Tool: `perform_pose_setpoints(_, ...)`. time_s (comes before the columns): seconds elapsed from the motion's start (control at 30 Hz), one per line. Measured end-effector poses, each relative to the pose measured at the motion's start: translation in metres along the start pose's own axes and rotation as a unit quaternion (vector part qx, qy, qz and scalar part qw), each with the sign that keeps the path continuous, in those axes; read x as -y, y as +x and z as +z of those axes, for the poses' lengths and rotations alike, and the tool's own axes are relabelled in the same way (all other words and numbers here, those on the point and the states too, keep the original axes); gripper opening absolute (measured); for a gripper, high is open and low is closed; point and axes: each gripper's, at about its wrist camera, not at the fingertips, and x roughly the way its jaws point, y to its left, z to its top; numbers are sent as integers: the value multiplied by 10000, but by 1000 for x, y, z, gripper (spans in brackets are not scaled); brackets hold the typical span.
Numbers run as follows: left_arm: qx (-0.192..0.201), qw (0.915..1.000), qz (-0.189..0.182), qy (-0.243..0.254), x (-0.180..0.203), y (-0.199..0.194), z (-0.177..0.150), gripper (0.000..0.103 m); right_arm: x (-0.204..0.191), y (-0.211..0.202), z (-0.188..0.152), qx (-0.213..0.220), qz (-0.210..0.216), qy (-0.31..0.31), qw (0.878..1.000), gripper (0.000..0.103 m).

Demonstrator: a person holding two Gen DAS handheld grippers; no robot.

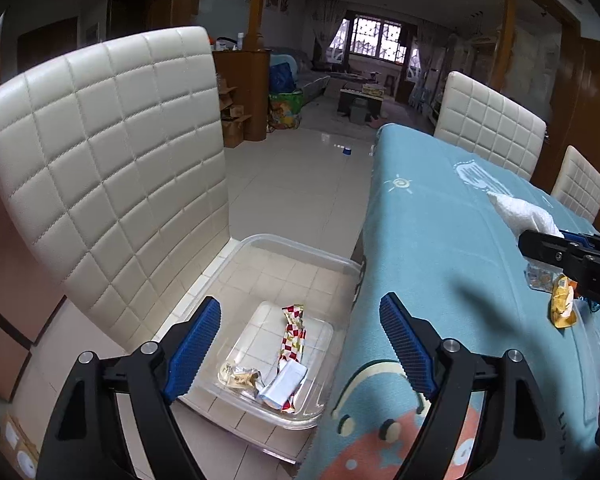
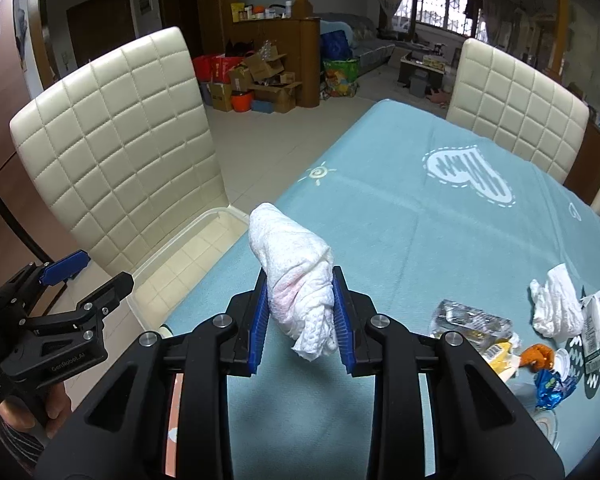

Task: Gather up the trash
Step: 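Carry carton and tissue to the clear bin and release them inside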

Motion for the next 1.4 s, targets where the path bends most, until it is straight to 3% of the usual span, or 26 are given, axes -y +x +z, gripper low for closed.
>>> perform_pose_setpoints(0.33, -183, 9994, 120, -284, -26, 7, -13, 80, -34, 19, 2, -156, 212, -342, 9991, 33)
perform_pose_setpoints(0.8, -236, 9978, 288, -554, -57, 10, -20, 80, -83, 29, 16, -5, 516, -804, 9954, 33)
perform_pose_setpoints(0.87, -253, 9974, 279, -610, -62, 10, -21, 80, -89, 26, 18, 119, 452, -876, 9951, 41)
perform_pose_setpoints(0.93, -270, 9971, 297, -649, -65, 11, -21, 80, -92, 22, 20, 260, 298, -912, 9950, 100)
perform_pose_setpoints(1.07, -273, 9966, 309, -718, -69, 10, -21, 80, -91, 2, 21, 775, 92, -961, 9923, 99)
perform_pose_setpoints(1.4, -179, 9986, 243, -427, -42, -6, -13, 80, -47, -27, 12, 727, 6, -414, 9965, 100)
